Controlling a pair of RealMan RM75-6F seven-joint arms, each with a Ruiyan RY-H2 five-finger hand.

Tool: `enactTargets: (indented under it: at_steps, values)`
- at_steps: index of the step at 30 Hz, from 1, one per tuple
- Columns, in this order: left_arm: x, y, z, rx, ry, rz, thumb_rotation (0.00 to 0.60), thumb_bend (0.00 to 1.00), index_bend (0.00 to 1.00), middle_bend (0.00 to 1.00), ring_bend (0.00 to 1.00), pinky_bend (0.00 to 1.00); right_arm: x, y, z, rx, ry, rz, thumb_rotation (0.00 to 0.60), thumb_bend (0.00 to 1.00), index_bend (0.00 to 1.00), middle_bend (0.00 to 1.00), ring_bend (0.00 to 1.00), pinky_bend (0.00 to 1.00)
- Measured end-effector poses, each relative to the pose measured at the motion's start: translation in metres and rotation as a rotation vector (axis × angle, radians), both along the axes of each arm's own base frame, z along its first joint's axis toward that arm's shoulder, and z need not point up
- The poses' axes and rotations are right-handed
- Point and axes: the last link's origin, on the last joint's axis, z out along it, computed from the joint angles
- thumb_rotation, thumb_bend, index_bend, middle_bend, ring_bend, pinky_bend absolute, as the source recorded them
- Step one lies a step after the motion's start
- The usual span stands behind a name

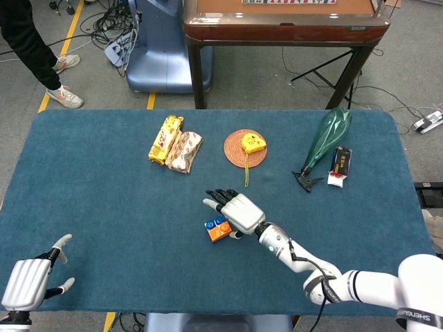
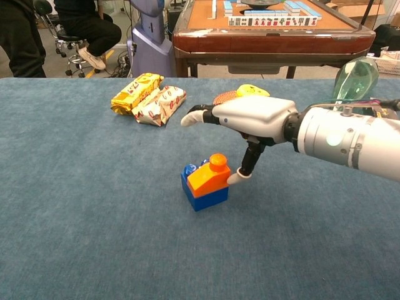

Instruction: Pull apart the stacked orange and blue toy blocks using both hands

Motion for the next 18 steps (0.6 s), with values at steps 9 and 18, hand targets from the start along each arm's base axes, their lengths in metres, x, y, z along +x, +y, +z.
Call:
enactTargets:
  at_steps: [9,18]
  values:
    - [0.001,0.0,-0.002,-0.005,-0.001,-0.004,0.6,0.15,0.18,0.47,0.59,0.79,-0.003,-0.002,0.021,-0.054,0.019,-0.006,0.6,0.0,0.26,0.88,0.98,1.0]
    - [0.003,0.001,-0.003,-0.009,-0.001,-0.007,0.6,0.15,0.18,0.47,0.59,0.79,-0.002,-0.002,0.028,-0.019,0.022,-0.087,0.6,0.0,0.46,1.0,1.0,1.0]
